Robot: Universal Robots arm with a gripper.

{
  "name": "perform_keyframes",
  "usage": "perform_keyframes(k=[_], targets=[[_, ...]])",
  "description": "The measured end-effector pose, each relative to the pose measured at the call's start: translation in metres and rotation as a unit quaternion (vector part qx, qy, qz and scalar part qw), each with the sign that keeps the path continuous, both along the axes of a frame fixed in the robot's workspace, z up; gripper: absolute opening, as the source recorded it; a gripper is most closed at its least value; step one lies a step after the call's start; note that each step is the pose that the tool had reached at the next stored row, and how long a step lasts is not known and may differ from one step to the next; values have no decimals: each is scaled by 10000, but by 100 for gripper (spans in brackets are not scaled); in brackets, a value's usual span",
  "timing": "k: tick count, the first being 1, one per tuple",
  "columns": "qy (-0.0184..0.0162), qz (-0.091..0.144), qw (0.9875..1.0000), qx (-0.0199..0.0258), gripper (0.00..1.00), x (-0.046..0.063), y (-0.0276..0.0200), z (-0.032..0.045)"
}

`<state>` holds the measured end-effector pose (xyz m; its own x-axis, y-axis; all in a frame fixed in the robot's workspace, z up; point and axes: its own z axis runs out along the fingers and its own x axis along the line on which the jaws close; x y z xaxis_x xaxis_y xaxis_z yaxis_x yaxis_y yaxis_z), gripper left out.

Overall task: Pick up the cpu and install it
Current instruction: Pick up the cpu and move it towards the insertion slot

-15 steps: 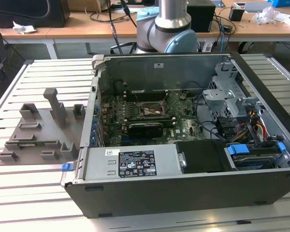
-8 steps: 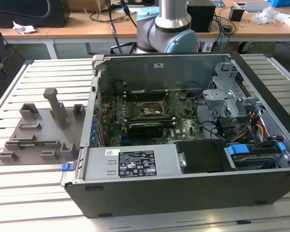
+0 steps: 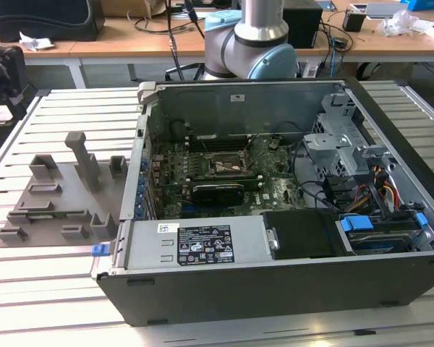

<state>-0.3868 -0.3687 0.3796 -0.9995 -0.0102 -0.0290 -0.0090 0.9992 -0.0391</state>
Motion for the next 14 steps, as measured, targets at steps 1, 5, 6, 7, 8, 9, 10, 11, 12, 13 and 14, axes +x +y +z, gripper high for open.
perform_keyframes(k=[1,5,6,7,8,9,10,11,12,13,14], targets=[[0,0,10000,0,55,59,0,0],[1,1,10000,0,55,228,0,1],[1,0,10000,-1,55,260,0,1],[0,0,10000,0,55,314,0,0],[0,0,10000,0,55,381,0,0],[1,0,10000,0,55,447,1,1],[0,0,10000,0,55,486,1,0],[0,1,10000,0,55,530,1,0],[0,0,10000,0,55,572,1,0],[1,0,10000,-1,55,609,2,1],[1,0,10000,0,55,648,2,1]])
